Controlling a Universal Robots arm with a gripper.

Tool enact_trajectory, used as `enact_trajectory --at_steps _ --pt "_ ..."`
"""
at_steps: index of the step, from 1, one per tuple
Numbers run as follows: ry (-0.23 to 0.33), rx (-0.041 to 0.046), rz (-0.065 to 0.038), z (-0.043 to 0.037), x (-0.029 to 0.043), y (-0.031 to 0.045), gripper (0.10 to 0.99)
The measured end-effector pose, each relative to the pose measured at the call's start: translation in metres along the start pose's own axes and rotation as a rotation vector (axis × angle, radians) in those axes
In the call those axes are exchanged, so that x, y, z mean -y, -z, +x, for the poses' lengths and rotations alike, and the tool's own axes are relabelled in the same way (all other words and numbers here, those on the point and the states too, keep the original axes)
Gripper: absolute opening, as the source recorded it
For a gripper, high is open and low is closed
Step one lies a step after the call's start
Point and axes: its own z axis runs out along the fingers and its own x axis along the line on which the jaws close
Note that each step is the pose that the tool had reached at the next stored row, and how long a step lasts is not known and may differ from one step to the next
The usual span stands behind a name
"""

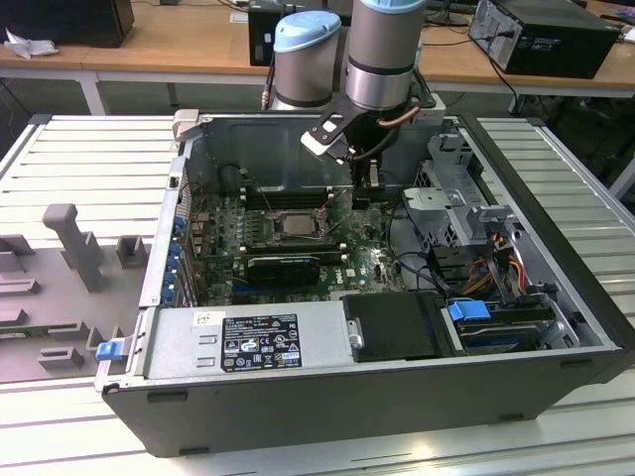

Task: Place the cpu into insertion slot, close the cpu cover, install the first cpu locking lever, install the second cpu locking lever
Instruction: 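Close the cpu cover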

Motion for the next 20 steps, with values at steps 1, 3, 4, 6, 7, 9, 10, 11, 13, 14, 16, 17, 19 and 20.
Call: enact_trajectory --at_steps 1,3,4,6,7,9,10,11,13,14,16,17,19,20 --pt "0.0 0.0 0.0 0.0 0.0005 0.0 0.11" --pt "0.0 0.0 0.0 0.0 0.0015 0.0 0.11" --pt "0.0 0.0 0.0 0.0 0.0021 0.0001 0.11" --pt "0.0 0.0 0.0 0.0 0.0028 0.0001 0.11" --pt "0.0 0.0 0.0 0.0 0.0033 0.0001 0.11" --pt "0.0 0.0 0.0 0.0 0.0038 0.0001 0.11" --pt "0.0 0.0 0.0 0.0 0.0041 0.0002 0.11" --pt "0.0 0.0 0.0 0.0 0.0044 0.0001 0.11" --pt "0.0 0.0 0.0 0.0 0.0051 0.0002 0.11" --pt "0.0 0.0 0.0 0.0 0.0057 0.0002 0.11" --pt "0.0 0.0 0.0 0.0 0.0062 0.0002 0.11" --pt "0.0 0.0 0.0 -0.0001 0.0067 0.0002 0.11" --pt "0.0 0.0 0.0 -0.0001 0.0072 0.0003 0.11" --pt "0.0 0.0 0.0 -0.0001 0.0076 0.0003 0.11"
